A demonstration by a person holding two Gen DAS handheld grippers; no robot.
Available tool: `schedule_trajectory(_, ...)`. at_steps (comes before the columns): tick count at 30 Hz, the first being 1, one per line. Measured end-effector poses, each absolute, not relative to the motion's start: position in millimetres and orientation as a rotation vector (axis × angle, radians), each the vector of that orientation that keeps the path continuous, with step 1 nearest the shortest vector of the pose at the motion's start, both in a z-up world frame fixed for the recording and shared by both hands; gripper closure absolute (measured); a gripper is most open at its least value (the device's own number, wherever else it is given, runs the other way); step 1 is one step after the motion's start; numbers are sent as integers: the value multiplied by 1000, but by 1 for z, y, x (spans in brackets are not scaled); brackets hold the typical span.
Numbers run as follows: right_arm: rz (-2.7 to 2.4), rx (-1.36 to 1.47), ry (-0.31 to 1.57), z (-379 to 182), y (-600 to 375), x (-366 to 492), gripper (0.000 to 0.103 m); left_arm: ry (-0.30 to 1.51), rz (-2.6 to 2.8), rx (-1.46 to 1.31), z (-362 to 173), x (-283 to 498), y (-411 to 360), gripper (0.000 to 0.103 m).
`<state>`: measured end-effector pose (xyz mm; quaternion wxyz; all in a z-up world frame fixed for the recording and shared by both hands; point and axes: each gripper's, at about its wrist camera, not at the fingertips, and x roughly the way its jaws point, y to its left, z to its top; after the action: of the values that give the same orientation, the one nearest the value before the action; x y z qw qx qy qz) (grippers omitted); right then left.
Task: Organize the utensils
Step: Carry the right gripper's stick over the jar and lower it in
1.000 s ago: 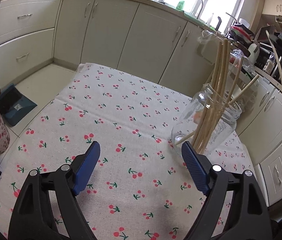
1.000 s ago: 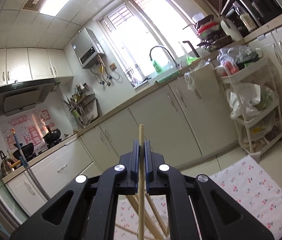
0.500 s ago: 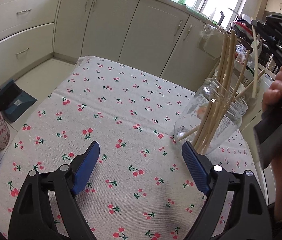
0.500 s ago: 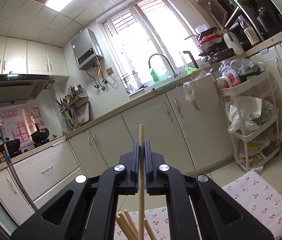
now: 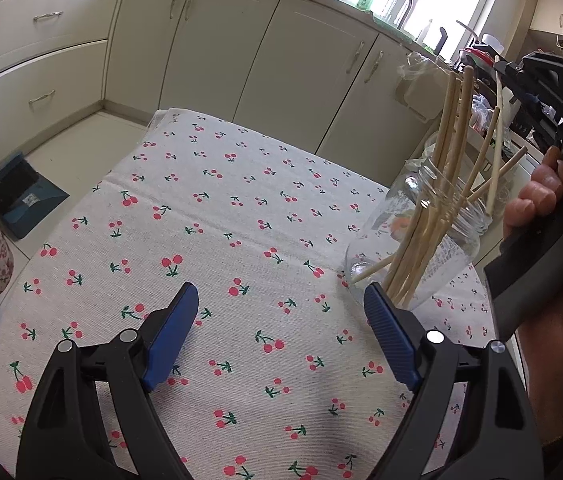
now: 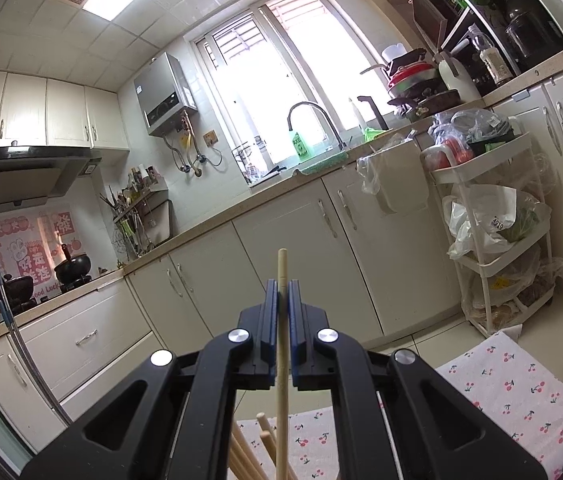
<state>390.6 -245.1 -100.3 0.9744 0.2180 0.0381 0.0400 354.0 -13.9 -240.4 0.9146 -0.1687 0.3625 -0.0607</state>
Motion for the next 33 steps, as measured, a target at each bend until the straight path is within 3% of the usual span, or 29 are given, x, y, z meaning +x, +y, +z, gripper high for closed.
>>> schedule_trajectory(33,116,314,132,-121,-224,363,97,740,-134,-398,-242,353,-7,22)
